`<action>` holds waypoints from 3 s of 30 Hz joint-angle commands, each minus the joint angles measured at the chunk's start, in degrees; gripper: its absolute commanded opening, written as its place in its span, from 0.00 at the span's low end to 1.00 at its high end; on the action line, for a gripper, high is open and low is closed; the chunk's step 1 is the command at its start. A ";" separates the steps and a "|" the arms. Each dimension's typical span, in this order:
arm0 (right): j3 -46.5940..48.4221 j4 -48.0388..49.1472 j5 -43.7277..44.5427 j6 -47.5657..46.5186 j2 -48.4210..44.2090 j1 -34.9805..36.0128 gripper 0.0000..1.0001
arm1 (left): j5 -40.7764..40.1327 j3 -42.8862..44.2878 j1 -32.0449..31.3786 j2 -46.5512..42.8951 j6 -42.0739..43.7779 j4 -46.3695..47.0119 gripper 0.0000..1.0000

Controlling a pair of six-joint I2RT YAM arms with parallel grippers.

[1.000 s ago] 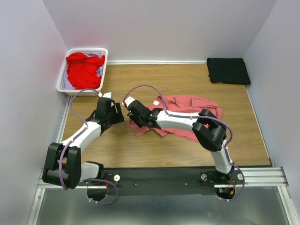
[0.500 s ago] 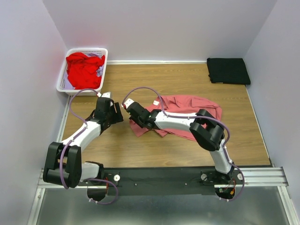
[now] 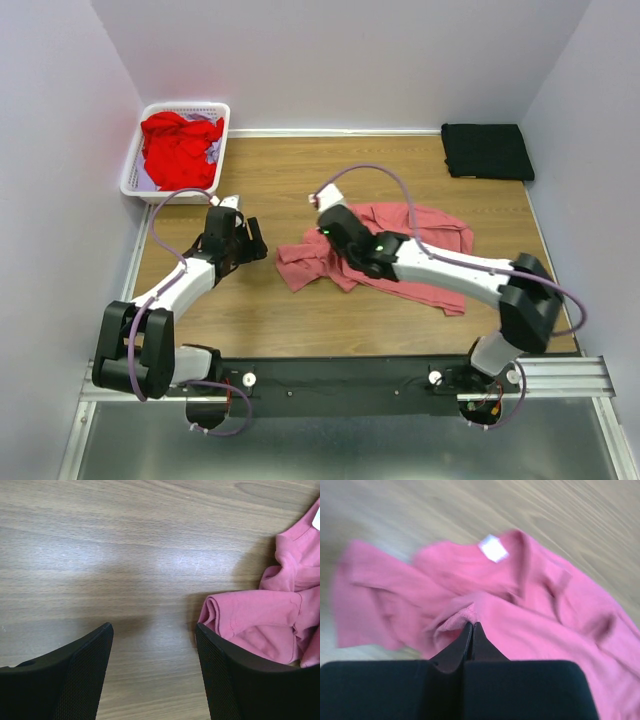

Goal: Fold and stack the t-shirts
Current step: Flatten the tshirt out

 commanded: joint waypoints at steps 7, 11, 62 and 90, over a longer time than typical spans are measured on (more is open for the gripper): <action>-20.00 -10.54 14.49 21.19 -27.81 -21.04 0.01 | 5.69 0.37 0.13 1.43 1.20 1.96 0.75; -22.65 -12.48 20.54 24.01 -39.16 -29.48 0.01 | 6.40 0.46 0.04 1.78 1.37 2.22 0.75; -24.51 -21.01 18.55 27.27 -67.57 -31.26 0.00 | 27.84 26.03 -23.60 32.72 5.51 -2.44 0.57; -27.84 -20.65 18.02 27.89 -63.79 -31.26 0.00 | 8.35 33.42 2.50 26.05 4.09 -0.50 0.00</action>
